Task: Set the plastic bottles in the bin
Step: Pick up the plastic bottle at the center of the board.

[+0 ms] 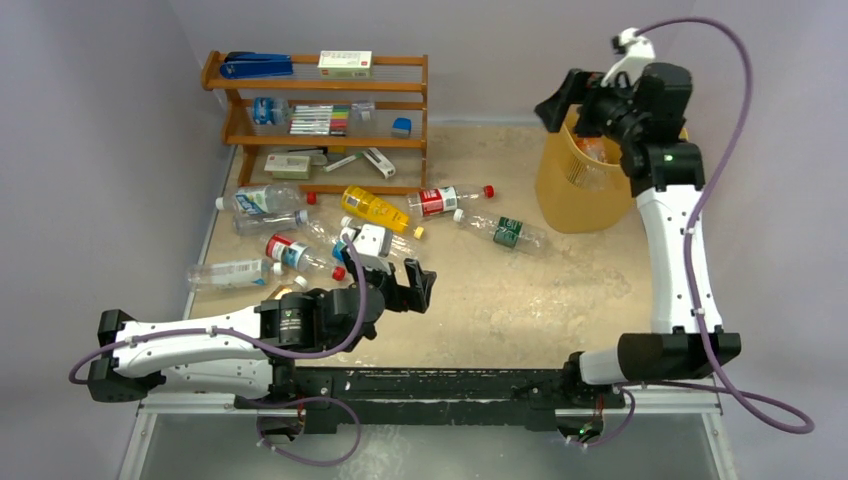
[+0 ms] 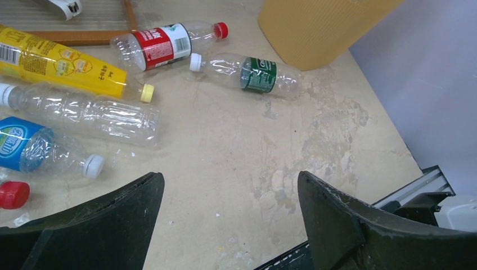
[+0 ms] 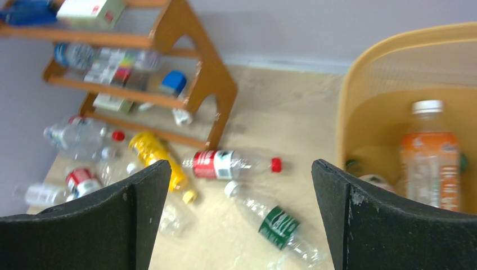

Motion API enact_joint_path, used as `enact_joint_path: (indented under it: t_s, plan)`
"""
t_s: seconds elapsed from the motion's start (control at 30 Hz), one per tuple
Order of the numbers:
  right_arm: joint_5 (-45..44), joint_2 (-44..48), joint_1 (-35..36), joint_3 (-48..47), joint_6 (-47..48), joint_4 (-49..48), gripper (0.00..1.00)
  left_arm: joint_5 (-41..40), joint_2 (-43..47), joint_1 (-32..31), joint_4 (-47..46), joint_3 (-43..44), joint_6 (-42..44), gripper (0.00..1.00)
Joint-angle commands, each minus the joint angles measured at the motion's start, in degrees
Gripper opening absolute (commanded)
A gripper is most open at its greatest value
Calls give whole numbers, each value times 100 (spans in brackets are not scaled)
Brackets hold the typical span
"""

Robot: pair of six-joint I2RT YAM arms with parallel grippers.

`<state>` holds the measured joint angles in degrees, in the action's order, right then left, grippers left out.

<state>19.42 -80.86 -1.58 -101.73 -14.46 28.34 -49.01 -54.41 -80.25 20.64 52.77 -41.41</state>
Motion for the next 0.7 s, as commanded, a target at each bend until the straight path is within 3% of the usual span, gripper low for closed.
enact_joint_path:
  t_s: [0.0,0.3,0.53,0.67]
  plan:
    - [-214,266,674,455,328,-127,97,24,24,22,-175,-45,-110,89]
    - [-860,-58,1648,1247,654,-287,99,-78,118,18,20,-110,-364,89]
    - [-1447,-708,1970,1240,799,-328,100,-263,408,18,246,-304,-716,89]
    - [-1332,-1265,1991,1132,847,-462,100,-337,501,18,388,-399,-886,89]
